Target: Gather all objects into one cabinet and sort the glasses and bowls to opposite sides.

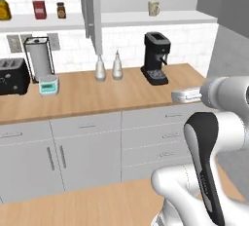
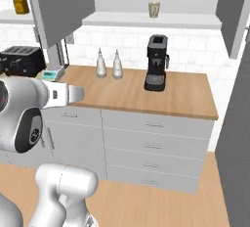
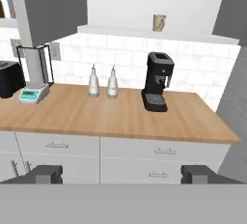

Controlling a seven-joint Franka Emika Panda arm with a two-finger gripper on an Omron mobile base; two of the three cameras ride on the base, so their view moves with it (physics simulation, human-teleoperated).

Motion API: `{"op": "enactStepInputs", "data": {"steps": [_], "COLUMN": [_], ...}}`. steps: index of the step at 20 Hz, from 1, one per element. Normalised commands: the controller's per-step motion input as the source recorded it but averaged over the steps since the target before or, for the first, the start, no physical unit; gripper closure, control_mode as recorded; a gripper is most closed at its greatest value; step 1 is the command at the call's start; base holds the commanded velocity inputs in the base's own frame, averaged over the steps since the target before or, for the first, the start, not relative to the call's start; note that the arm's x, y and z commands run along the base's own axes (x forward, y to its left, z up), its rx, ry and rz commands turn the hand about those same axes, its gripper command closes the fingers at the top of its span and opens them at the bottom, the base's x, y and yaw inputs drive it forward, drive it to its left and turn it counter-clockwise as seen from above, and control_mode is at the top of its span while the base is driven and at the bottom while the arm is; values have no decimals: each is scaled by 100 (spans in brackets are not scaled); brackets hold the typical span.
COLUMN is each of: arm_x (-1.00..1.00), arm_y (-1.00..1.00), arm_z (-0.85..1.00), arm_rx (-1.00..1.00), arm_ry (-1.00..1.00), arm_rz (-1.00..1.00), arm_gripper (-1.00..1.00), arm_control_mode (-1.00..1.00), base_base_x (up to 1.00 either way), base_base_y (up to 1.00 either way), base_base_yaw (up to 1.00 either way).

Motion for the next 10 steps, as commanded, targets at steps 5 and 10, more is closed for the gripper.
{"op": "enactStepInputs", "data": {"steps": [5, 10], "arm_x": [0, 0], "arm_y": [0, 0], "arm_z": [0, 0], "arm_rx": [0, 0], "arm_ry": [0, 0], "arm_rz": [0, 0], "arm_gripper": [-100, -100], "arm_control_mode": [100, 100], "base_base_x": [2, 32], "base_base_y": [-63, -32], "base_base_yaw": [1, 1]}}
